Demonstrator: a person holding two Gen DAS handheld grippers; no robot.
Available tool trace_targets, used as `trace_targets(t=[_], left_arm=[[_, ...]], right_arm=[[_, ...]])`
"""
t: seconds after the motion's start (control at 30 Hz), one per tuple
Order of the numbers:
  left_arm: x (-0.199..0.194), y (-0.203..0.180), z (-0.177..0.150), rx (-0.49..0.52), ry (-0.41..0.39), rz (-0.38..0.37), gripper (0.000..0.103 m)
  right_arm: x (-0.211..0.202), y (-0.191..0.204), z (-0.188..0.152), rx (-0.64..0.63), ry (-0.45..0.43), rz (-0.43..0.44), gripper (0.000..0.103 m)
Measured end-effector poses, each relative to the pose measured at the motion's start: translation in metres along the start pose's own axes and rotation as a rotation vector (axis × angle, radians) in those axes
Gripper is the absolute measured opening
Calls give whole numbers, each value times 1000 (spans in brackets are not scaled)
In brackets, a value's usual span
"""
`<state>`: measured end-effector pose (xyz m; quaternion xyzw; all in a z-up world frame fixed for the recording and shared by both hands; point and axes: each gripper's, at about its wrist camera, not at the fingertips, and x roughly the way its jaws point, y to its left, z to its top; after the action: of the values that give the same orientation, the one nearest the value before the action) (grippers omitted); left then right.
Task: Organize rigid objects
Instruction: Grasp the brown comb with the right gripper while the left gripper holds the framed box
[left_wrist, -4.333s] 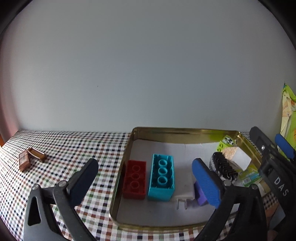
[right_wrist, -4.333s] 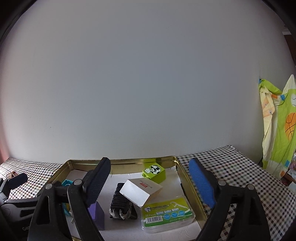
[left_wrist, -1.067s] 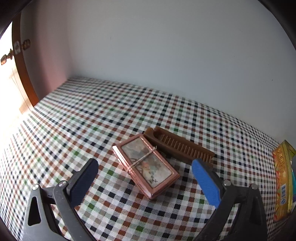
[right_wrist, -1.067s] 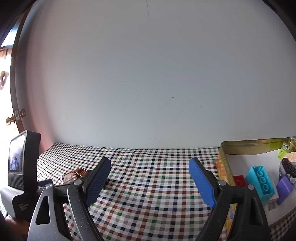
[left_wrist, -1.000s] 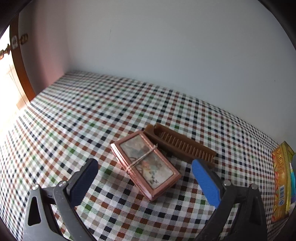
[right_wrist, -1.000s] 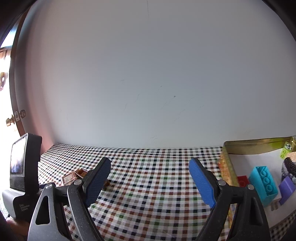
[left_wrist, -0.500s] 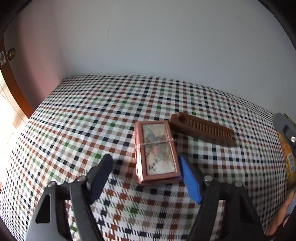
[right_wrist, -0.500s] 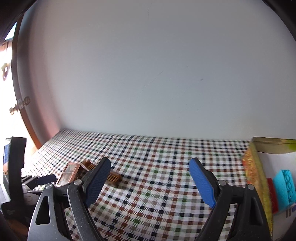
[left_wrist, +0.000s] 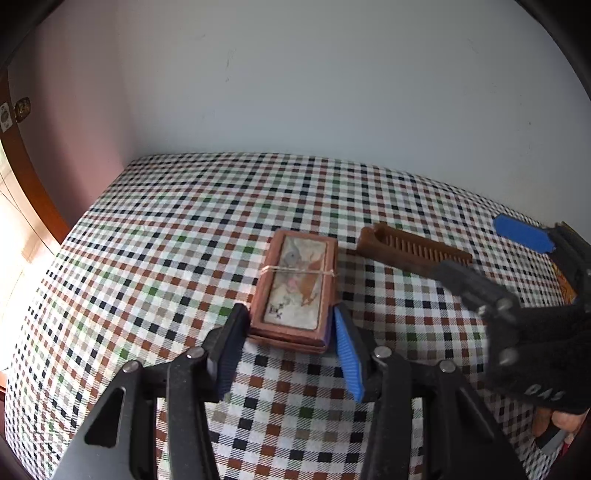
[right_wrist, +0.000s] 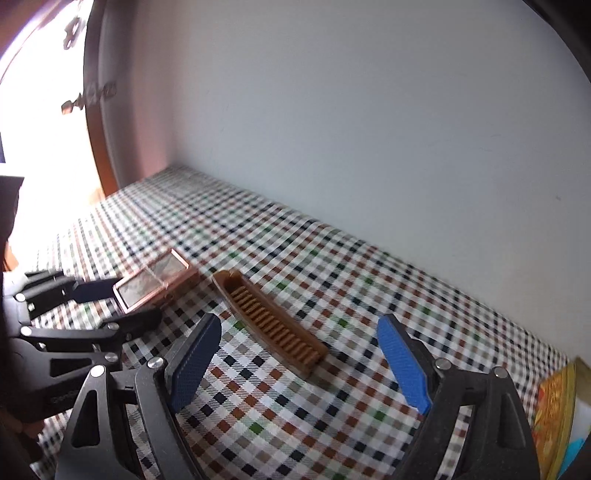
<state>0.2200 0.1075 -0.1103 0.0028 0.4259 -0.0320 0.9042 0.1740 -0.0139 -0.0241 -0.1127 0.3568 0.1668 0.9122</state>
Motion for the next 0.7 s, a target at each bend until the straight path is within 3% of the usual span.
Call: trace_targets(t=[0.07,0.13,0.23,0.37,0.53,0.7], left_arm=[[6,-2,2,0,1,8,46],[7,-2,4,4,1,15,46],[11,-2,7,6,1,19,46],[5,-6,4,9,0,22,46],[7,-5,5,11,0,18,46],[8,-4,6,12,0,15,46]], right_arm=[[10,5,3,-34,33,4,87],[17,10,6,-59,56,1,75],[33,11,7,-68,114,9,64],[35,10,8,-66,111,16,62],[33,18,6,-69,108,30,43],[27,20,5,-39,113,14,35]])
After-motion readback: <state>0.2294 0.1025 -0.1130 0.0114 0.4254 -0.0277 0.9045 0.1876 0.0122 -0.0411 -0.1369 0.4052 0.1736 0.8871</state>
